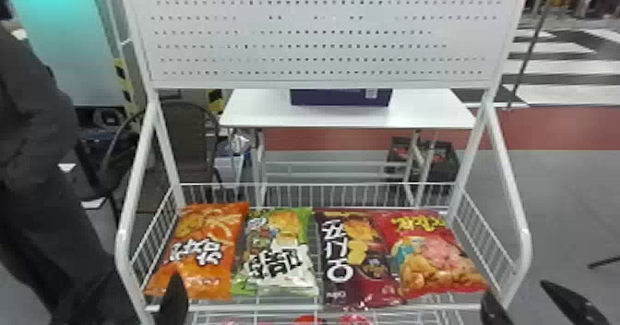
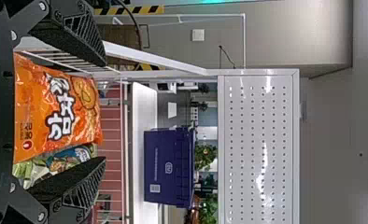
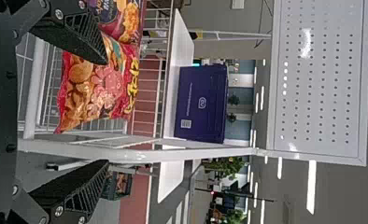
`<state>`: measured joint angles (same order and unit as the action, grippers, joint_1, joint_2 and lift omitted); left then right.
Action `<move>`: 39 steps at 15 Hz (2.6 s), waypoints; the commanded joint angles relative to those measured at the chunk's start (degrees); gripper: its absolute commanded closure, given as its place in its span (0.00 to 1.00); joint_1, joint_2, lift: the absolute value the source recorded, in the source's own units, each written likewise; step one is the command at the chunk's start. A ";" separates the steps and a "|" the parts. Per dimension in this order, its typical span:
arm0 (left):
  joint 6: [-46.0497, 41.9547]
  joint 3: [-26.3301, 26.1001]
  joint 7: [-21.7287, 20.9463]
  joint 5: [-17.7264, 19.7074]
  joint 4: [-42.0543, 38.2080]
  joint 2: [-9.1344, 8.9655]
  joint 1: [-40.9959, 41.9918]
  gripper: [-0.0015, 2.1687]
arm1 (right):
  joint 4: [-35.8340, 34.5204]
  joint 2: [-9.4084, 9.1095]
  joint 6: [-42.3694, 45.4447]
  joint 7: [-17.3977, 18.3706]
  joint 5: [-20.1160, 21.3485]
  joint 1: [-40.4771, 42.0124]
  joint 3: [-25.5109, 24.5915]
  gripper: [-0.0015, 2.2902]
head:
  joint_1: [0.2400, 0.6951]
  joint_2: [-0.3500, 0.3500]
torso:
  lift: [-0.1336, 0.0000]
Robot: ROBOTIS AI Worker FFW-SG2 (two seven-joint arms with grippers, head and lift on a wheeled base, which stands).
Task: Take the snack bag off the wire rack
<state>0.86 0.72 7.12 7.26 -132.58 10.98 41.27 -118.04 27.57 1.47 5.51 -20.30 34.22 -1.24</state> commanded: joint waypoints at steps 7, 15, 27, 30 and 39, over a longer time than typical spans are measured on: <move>0.16 -0.72 0.18 -0.58 0.30 0.62 -0.23 0.09 | 21.27 -7.27 -8.81 0.02 5.09 -29.56 16.45 0.07 | 0.57 0.50 | 1.00; 2.09 -0.89 0.44 -0.14 2.41 0.97 -2.60 0.09 | 32.52 -8.67 -10.40 1.69 5.62 -36.77 17.85 0.10 | 0.57 0.50 | 1.00; 2.27 -0.89 0.61 -0.23 2.50 0.97 -2.78 0.09 | 29.18 -8.85 -13.74 2.22 4.39 -35.80 17.94 0.98 | 0.57 0.50 | 1.00; 2.27 -0.89 0.61 -0.23 2.41 0.97 -2.78 0.09 | 24.17 -8.50 -13.38 4.15 3.86 -33.86 17.59 0.98 | 0.57 0.50 | 1.00; 2.27 -0.72 0.70 -0.14 1.88 1.32 -2.60 0.09 | -0.87 -2.52 -15.67 8.28 2.72 -19.63 14.69 0.98 | 0.57 0.50 | 1.00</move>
<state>3.16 -0.06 7.82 7.12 -130.62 12.14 38.54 -114.48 23.66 -14.91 13.64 -17.56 11.18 14.14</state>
